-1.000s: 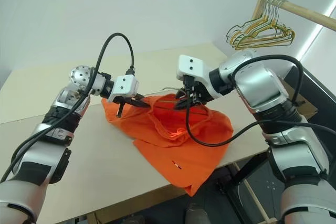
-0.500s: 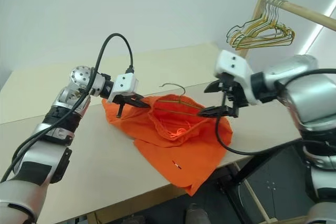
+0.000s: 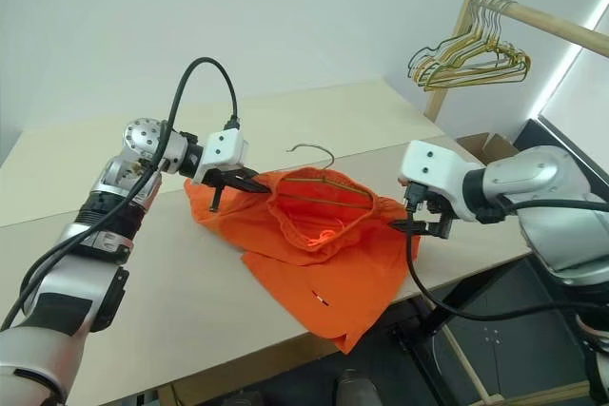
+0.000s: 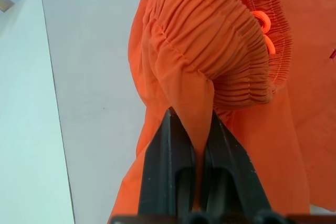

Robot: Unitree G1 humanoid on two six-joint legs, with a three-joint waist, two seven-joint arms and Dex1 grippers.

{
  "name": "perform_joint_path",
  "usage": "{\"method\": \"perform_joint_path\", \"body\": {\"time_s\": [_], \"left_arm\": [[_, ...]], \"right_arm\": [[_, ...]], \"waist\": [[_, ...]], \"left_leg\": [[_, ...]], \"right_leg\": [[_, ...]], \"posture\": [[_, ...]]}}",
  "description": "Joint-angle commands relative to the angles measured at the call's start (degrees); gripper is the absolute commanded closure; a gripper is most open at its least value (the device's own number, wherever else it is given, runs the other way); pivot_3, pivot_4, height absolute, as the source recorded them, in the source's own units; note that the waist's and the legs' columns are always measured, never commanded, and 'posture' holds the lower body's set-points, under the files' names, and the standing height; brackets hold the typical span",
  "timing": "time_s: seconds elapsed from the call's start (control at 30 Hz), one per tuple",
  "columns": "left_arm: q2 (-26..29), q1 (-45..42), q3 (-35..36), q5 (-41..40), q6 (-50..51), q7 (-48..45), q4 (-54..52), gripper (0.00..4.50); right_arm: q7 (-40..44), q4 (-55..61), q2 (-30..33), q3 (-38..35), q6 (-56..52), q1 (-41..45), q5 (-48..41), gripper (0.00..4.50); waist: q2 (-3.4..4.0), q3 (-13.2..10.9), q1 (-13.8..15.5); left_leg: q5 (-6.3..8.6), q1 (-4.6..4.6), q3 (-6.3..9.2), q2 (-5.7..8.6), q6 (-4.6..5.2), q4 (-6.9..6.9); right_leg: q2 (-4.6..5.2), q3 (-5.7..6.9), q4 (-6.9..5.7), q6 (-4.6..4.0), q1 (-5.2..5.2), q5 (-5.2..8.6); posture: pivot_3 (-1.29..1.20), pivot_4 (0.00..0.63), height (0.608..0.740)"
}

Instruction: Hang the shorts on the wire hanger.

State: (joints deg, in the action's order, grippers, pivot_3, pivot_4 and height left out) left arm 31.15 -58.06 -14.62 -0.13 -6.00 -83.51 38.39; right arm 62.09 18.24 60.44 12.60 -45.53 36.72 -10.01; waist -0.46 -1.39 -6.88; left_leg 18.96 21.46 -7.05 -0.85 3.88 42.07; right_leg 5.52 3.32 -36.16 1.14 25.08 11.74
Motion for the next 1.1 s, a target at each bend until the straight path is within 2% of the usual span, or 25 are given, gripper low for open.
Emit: {"method": "perform_joint_path", "body": {"time_s": [0.03,0.17,0.27,0.6,0.8,0.9,1.1], "left_arm": [[0.36,-1.80,1.55,-1.16,-0.08,0.21,-1.22,4.50],[0.61,-1.46,1.65,-1.27,0.24,0.04,-1.97,4.50],[0.81,-1.07,1.68,-1.31,0.46,0.08,-2.54,4.50],[1.50,-0.28,1.73,-1.48,0.24,-0.11,-3.48,4.50],[1.33,-1.19,2.29,-2.56,-2.82,-1.94,-1.56,4.50],[1.19,-1.80,3.45,-5.23,-0.88,-4.86,-1.46,3.74],[1.16,-2.85,5.35,-8.27,1.05,-6.61,-1.32,1.85]], "right_arm": [[-0.60,-4.35,-2.65,3.51,3.85,3.22,3.74,0.02],[1.24,-9.23,-6.01,7.62,6.40,6.28,6.25,0.02],[2.87,-11.52,-6.77,9.60,8.31,7.40,8.10,0.91],[7.19,-13.92,-7.89,9.13,9.91,8.71,8.55,4.48],[10.85,-13.12,-6.97,7.21,9.15,8.62,6.31,4.48],[12.85,-12.06,-6.14,5.83,8.29,7.98,4.36,4.50],[15.33,-9.51,-4.50,2.72,3.82,5.79,-0.83,4.50]], "waist": [[0.00,0.00,-0.06],[0.01,0.00,0.00],[0.01,0.00,0.07],[0.01,0.00,0.06],[0.01,0.00,0.04],[0.01,0.00,0.06],[0.01,0.00,0.09]], "left_leg": [[0.00,0.00,-0.02,0.01,0.00,-0.01],[0.00,0.03,-0.03,0.01,0.00,-0.03],[0.00,0.05,-0.03,0.02,0.01,-0.03],[0.01,0.04,-0.03,0.01,0.01,-0.01],[0.01,0.04,-0.03,0.01,0.01,-0.02],[0.01,0.04,-0.03,0.01,0.01,-0.01],[0.01,0.05,-0.02,0.01,0.01,-0.01]], "right_leg": [[-0.01,-0.02,0.00,0.00,0.01,0.00],[-0.03,-0.02,0.03,0.01,0.03,0.00],[-0.03,-0.01,0.06,0.02,0.04,0.00],[-0.03,-0.01,0.03,0.03,0.03,0.00],[-0.03,0.00,0.05,0.03,0.03,0.00],[-0.03,0.00,0.04,0.03,0.03,0.00],[-0.03,0.00,0.05,0.03,0.03,0.00]], "posture": [[-0.15,0.000,0.740],[-0.14,0.000,0.740],[-0.13,0.000,0.740],[-0.12,0.000,0.740],[-0.13,0.000,0.740],[-0.13,0.000,0.740],[-0.13,0.000,0.740]]}}
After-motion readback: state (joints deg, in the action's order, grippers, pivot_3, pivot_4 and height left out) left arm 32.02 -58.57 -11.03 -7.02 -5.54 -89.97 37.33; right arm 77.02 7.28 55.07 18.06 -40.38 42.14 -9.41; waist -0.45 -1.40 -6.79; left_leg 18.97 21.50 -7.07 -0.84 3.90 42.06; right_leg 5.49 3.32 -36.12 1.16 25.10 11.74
